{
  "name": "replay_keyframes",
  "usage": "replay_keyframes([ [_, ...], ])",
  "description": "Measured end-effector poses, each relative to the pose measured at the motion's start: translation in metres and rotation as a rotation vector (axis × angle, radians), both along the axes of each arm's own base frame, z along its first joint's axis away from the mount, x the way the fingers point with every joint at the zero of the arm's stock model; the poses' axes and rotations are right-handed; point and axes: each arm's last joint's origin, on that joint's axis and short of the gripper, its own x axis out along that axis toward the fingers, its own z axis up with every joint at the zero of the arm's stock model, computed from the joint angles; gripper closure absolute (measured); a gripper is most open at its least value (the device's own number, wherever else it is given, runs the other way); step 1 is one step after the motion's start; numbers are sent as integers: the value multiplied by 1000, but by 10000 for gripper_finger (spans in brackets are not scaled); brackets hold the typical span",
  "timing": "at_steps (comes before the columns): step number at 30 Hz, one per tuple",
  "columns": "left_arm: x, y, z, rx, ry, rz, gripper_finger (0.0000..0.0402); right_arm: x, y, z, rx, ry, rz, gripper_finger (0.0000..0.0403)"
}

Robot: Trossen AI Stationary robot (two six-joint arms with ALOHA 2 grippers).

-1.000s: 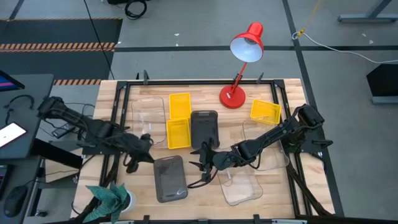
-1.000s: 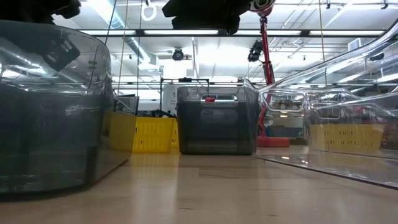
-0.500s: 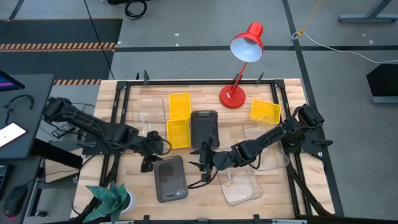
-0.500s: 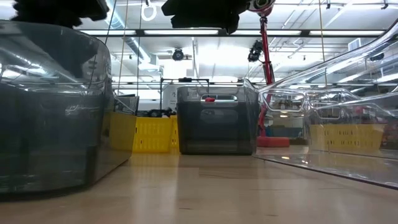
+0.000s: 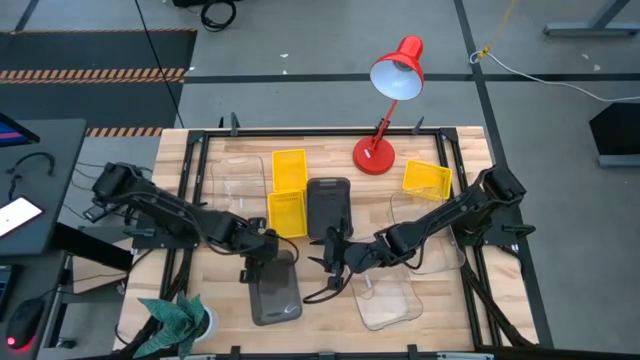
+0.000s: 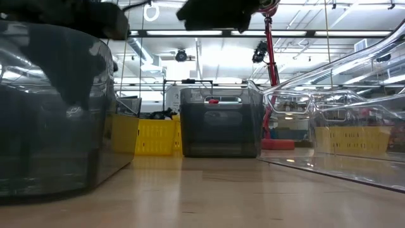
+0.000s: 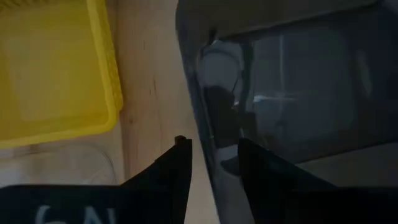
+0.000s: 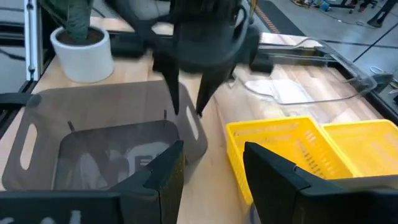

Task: Stack baskets by color
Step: Stack the bottom black bin on the black bin

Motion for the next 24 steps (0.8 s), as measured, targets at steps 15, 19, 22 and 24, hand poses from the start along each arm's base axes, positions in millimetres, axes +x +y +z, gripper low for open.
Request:
replay_keyframes([
  [15,10,2,-27,44,116,-24,377,-6,-1,-3,-14,56,-28,234],
  [19,14,1,-14,46,124,-28,391,-11,-3,1,-12,74,-50,234],
  [22,19,-1,4,56,124,-50,395,-18,-6,8,4,86,-73,234],
  [24,23,-1,18,59,122,-60,396,-24,-6,13,1,98,-86,234],
])
